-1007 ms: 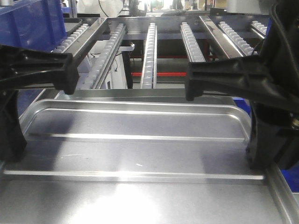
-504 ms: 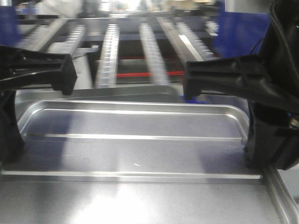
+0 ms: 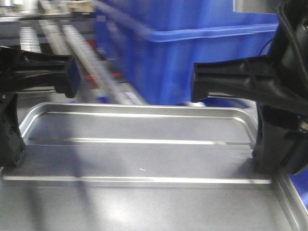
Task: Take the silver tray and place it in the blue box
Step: 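Hold the tray level in both grippers while the base turns away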
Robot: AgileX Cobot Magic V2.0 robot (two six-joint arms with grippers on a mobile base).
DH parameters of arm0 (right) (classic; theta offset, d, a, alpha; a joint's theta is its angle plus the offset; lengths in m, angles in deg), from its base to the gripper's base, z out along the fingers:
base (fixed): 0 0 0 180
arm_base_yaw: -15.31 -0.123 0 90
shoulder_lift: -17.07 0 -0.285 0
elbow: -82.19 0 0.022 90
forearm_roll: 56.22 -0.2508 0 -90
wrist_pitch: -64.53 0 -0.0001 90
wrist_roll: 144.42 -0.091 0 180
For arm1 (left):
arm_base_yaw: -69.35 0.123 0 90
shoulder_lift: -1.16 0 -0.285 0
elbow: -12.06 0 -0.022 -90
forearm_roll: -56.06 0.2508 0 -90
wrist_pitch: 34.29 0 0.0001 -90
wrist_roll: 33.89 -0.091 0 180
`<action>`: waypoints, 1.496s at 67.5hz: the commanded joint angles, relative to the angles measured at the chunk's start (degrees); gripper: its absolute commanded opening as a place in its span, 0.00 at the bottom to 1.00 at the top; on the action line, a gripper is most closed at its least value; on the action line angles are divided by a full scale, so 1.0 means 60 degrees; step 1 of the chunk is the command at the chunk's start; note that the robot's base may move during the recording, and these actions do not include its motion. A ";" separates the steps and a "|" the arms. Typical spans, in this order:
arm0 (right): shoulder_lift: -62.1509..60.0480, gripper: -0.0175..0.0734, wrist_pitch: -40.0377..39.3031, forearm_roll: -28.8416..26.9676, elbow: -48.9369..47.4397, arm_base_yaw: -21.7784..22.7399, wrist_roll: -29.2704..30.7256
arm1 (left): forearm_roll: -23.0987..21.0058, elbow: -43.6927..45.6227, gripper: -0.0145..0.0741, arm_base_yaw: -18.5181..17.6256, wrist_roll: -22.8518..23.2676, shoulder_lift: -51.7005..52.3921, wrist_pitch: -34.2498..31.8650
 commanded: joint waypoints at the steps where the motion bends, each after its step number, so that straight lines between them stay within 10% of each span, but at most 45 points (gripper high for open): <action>1: -0.0278 0.27 -0.0148 0.0364 -0.0233 -0.0021 -0.0046 | 0.0136 0.0250 0.16 -0.0116 -0.0001 0.0269 -0.0135; 101: -0.0278 0.27 -0.0138 0.0364 -0.0233 -0.0021 -0.0046 | 0.0136 0.0250 0.16 -0.0116 -0.0001 0.0269 -0.0130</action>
